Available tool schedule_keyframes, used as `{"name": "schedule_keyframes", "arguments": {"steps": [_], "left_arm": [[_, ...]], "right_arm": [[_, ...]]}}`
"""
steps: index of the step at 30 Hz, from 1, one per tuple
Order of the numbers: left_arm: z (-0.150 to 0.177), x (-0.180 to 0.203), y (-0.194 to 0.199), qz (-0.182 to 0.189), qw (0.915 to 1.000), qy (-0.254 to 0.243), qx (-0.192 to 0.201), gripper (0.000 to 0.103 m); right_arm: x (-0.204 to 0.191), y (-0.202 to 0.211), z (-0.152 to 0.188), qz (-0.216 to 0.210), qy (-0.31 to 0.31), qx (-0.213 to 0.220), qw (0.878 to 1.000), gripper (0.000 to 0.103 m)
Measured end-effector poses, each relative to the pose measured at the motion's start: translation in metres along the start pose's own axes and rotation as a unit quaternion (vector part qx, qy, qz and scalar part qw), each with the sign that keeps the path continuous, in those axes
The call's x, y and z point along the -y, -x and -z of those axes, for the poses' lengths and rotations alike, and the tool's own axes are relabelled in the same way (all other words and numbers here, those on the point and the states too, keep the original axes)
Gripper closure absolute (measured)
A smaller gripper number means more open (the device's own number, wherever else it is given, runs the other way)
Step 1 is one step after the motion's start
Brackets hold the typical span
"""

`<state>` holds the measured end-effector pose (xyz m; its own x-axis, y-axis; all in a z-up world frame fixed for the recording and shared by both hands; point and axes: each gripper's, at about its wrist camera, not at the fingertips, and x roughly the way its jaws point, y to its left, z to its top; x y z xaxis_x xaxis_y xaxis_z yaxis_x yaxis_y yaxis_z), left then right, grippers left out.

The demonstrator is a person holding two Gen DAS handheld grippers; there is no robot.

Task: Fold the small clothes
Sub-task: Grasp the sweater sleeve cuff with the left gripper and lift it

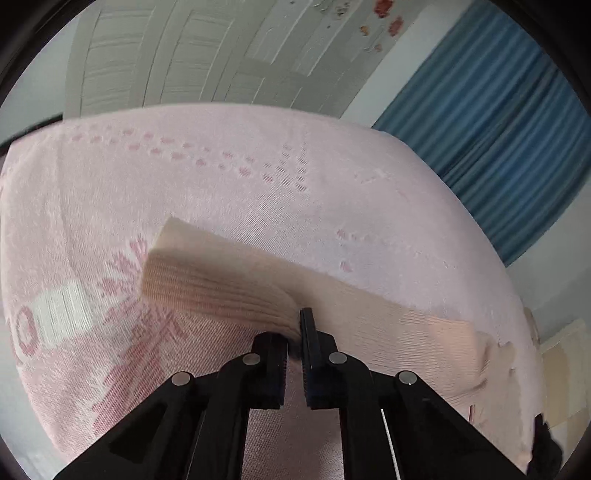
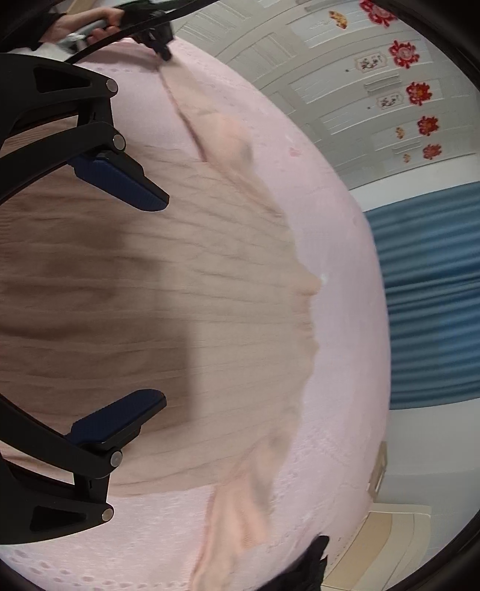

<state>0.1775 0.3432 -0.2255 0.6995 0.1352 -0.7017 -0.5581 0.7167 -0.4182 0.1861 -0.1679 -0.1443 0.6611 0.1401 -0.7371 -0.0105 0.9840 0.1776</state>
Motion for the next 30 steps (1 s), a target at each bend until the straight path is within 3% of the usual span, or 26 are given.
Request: {"name": "schedule_keyframes", "arguments": {"steps": [4,10,15,18,22,25,27,30], "left_arm": [[-0.008,0.028,0.018,-0.009,0.9986,-0.044,0.028,0.096],[-0.027,0.091,0.049,0.048,0.9930,-0.094,0.054,0.096],[-0.024,0.173,0.068,0.082,0.9847,-0.141,0.061,0.096],[-0.009,0.227,0.075,0.109,0.9766,-0.176,0.058,0.096],[0.032,0.322,0.071,0.153,0.9606,-0.229,0.034,0.096],[0.077,0.397,0.065,0.189,0.9430,-0.273,0.010,0.096],[0.119,0.449,0.065,0.219,0.9245,-0.312,-0.007,0.096],[0.175,0.498,0.066,0.256,0.8987,-0.354,-0.036,0.096]], "right_arm": [[0.010,-0.004,-0.014,-0.002,-0.015,0.021,1.000,0.007],[0.060,0.012,-0.003,0.034,-0.043,0.056,0.997,0.007],[0.111,0.019,-0.005,0.053,-0.106,0.058,0.991,0.007],[0.143,0.025,-0.008,0.093,-0.126,0.068,0.985,0.008],[0.185,0.035,-0.005,0.110,-0.166,0.075,0.977,0.008],[0.209,0.041,-0.003,0.127,-0.189,0.078,0.971,0.008],[0.225,0.047,0.002,0.132,-0.202,0.084,0.967,0.008],[0.245,0.049,0.005,0.132,-0.228,0.086,0.961,0.008]]}}
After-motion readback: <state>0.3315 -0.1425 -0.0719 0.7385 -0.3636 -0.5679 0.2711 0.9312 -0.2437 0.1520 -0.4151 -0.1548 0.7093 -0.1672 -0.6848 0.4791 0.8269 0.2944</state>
